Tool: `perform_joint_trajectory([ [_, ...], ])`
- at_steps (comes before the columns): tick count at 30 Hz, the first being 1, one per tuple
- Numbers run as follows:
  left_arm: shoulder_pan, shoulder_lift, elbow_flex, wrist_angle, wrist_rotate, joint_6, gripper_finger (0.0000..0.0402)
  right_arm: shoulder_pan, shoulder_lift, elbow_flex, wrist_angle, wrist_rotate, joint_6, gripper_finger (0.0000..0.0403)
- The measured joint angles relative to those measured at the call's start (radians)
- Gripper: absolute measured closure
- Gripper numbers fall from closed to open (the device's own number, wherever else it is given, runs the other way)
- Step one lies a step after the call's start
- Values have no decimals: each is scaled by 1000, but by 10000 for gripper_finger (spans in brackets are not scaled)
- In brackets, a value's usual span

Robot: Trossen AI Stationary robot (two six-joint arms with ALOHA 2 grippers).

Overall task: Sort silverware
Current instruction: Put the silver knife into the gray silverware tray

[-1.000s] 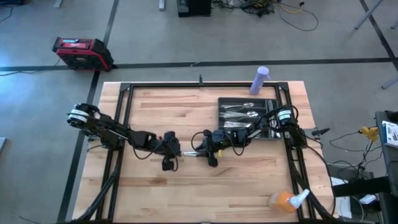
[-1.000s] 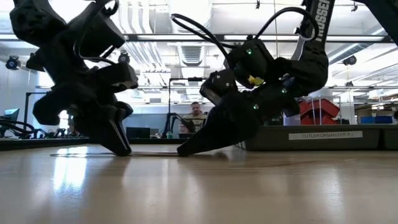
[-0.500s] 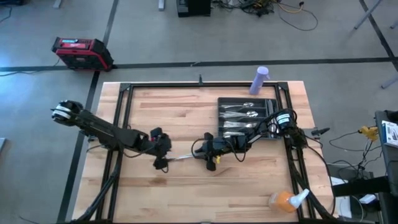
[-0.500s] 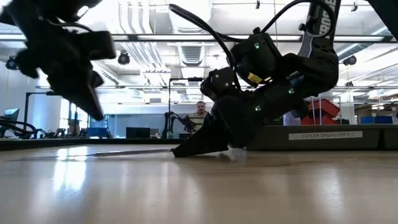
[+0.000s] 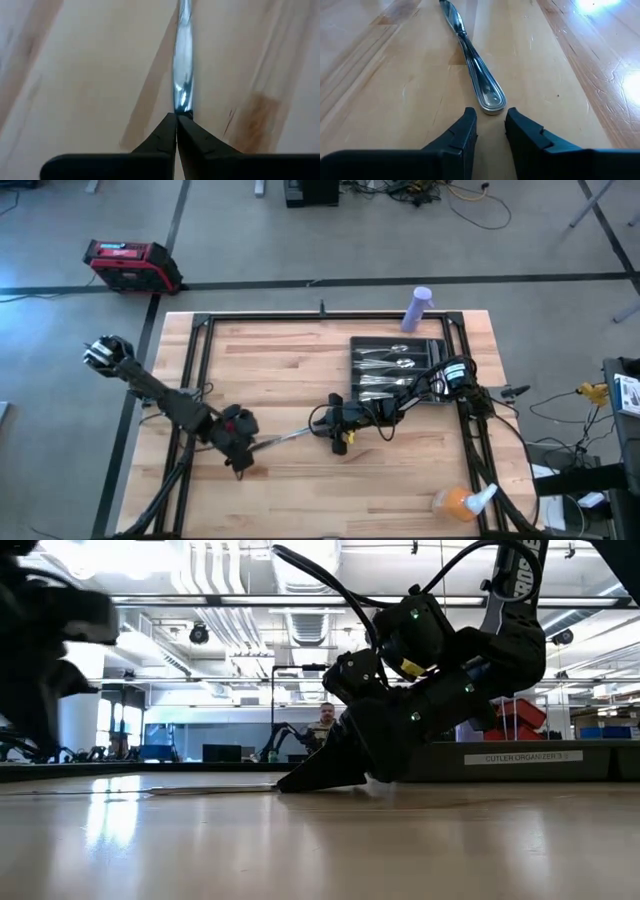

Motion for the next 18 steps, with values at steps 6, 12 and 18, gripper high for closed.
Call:
perform_joint_trajectory([
  [6,-40,73,-41,75,24,-47,401,0,0,0,4,1,3,313],
  [12,-41,128,-70,106,18,-48,401,-3,0,0,7,1,-6,301],
  [18,-42,129,-89,116,14,-51,401,-11,-61,-1,-36,-1,-39,283],
])
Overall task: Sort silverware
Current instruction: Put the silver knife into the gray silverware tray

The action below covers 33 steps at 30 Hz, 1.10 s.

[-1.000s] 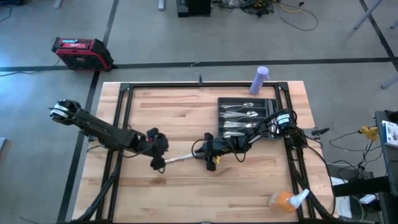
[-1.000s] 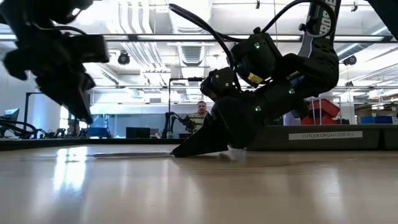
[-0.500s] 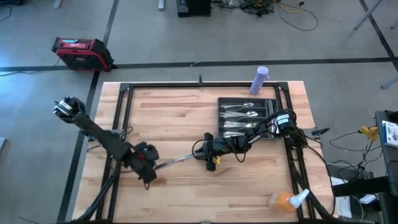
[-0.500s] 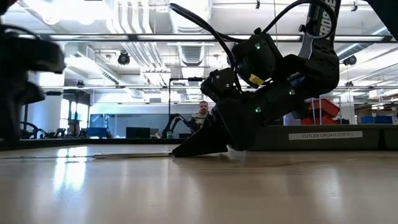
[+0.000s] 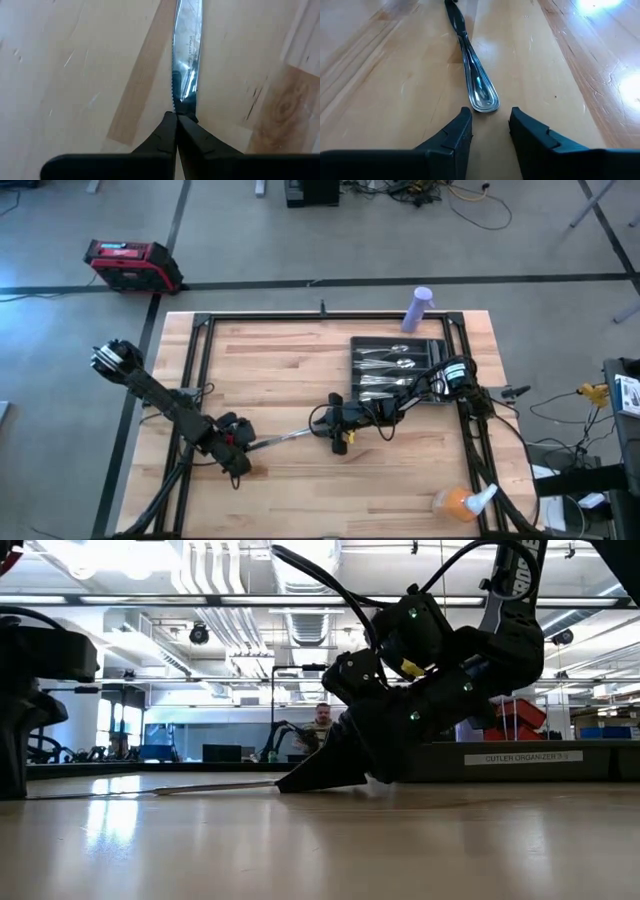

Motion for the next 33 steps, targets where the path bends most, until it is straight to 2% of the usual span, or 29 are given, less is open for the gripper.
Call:
perform_joint_trajectory([
  [6,0,-7,-4,-6,-22,23,401,-9,-29,-3,-12,-32,-56,266],
  [13,0,-7,-4,-10,-41,26,401,-41,33,25,62,-151,-6,251],
  [17,1,-6,-5,-10,-48,26,401,-42,65,54,60,-161,-7,250],
  [21,1,-5,-5,-11,-54,29,402,-42,87,65,15,-164,-30,271],
  [26,2,-6,-6,-11,-67,35,401,-44,100,66,-6,-161,-81,338],
  [29,3,-30,0,-34,-157,85,401,-48,101,67,-18,-164,-99,357],
  [31,8,-57,13,-28,-285,141,401,-51,101,67,-20,-164,-109,357],
  [33,10,-105,34,48,-419,207,401,-53,101,67,-22,-162,-115,361],
])
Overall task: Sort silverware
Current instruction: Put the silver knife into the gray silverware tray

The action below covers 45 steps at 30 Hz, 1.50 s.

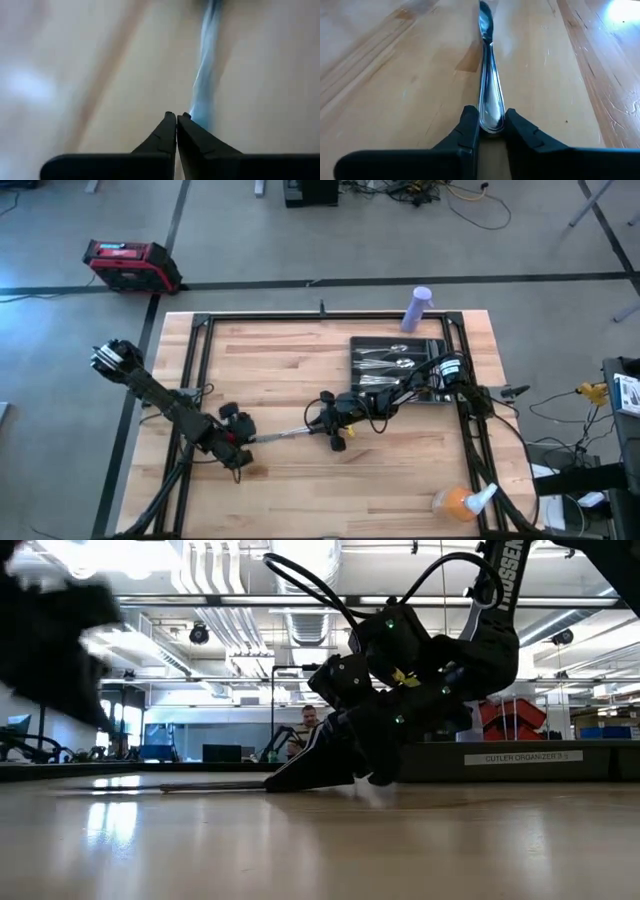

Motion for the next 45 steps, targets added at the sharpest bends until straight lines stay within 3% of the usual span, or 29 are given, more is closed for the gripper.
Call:
perform_joint_trajectory([
  [3,42,-55,-3,79,-34,145,401,1,0,0,-5,19,-19,399],
  [7,133,-93,-1,162,90,246,390,0,0,0,-7,21,-28,401],
  [14,278,-33,-7,173,309,334,336,-2,0,1,-10,23,-37,401],
  [23,287,26,-5,273,373,384,271,-3,0,2,-11,28,-37,401],
  [29,287,151,-5,288,374,366,249,-3,0,2,-10,30,-36,402],
  [34,300,252,-1,337,399,361,277,-3,0,2,-5,29,-29,402],
  [39,304,307,3,419,391,399,377,-4,-4,7,-14,29,23,403],
  [45,309,313,-5,494,378,469,389,-4,-5,29,-35,16,51,371],
])
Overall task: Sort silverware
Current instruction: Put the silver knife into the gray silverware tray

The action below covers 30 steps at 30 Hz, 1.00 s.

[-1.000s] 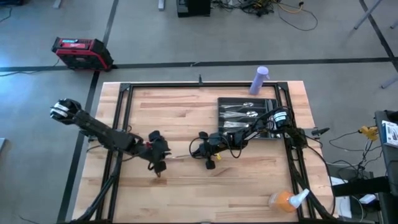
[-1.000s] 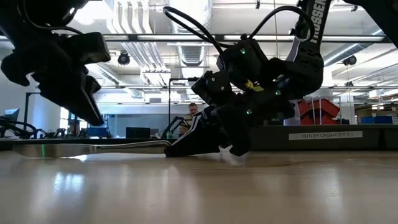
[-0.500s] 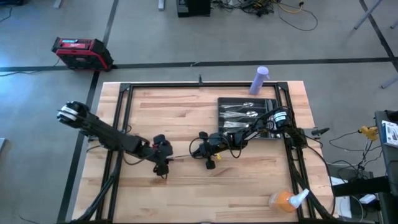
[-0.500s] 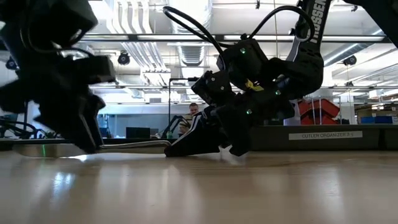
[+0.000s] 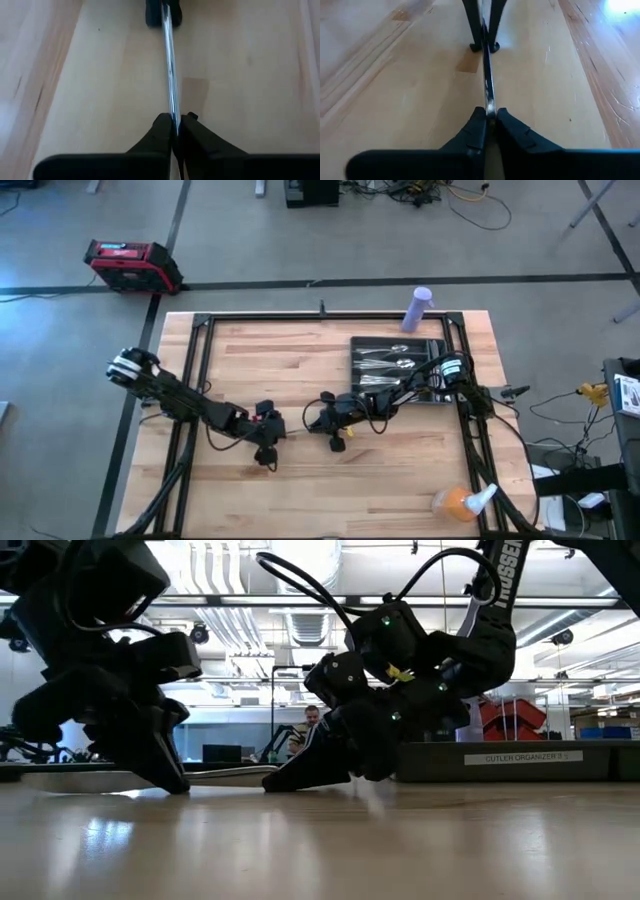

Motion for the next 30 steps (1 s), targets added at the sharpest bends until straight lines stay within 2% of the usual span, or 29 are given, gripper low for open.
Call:
perform_joint_trajectory([
  [4,2,2,2,-11,0,11,392,0,3,19,-10,-3,-11,334],
  [7,2,2,2,-10,-1,12,393,-1,3,32,-19,-3,-18,328],
  [12,9,2,1,-1,3,-4,369,-1,5,38,-23,-4,-25,389],
  [19,14,-24,0,5,-19,28,314,-1,-2,40,-28,-2,-5,398],
  [22,15,-103,-6,-70,-33,37,297,0,-32,42,-76,24,13,399],
  [25,13,-229,-3,-148,-89,35,284,10,-88,37,-164,83,-2,400],
  [30,-11,-430,-3,-288,-257,38,274,38,-201,31,-354,271,-66,401],
])
